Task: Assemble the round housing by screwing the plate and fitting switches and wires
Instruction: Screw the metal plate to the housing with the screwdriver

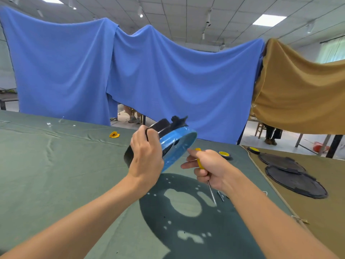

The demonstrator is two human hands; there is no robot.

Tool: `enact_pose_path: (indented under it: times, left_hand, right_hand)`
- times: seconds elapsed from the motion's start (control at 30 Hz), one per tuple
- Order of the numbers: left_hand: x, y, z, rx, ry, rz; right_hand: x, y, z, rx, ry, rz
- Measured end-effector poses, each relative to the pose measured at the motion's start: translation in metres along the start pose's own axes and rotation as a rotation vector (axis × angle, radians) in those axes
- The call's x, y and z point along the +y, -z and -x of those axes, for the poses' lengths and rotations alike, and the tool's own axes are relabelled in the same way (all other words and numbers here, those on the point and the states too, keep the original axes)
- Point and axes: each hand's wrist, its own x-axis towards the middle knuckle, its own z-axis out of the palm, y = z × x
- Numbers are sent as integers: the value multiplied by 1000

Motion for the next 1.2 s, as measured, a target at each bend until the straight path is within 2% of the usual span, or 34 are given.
enact_pose_path:
  times: [0.13, 0.23, 0.33, 0.4, 0.47, 0.6, 0.73, 0.8, 0.87, 1.07, 1.2]
  left_hand:
    - [-6, -14, 21, -28, -332, -223]
    - [-9, -21, 34, -18, -503, -279]
    - [-18, -31, 53, -12, -695, -242]
    - [-24, -39, 69, -21, -825, -197]
    - [-29, -45, 81, -28, -896, -165]
    - [-40, -53, 91, 1, -878, -69]
    - [-47, -52, 96, 30, -803, 38]
    - [-51, -51, 96, 19, -823, 27]
    - [-53, -49, 97, 5, -866, 7]
    - [-48, -47, 97, -33, -923, 20]
    - [-49, -45, 96, -86, -942, 44]
  right_hand:
    - [9, 6, 2, 154, -2, -115]
    - [22, 16, -2, 426, 69, -98]
    - [33, 27, -4, 659, 176, 24]
    - [38, 31, -2, 695, 231, 178]
    - [41, 30, 0, 673, 278, 319]
    - [47, 17, -1, 579, 419, 538]
    - [42, 0, 3, 226, 529, 743]
    - [36, -5, 5, 35, 486, 827]
    - [29, -7, 7, -70, 409, 888]
    - [12, -5, 10, -205, 289, 973]
    - [12, -6, 9, -195, 262, 1074]
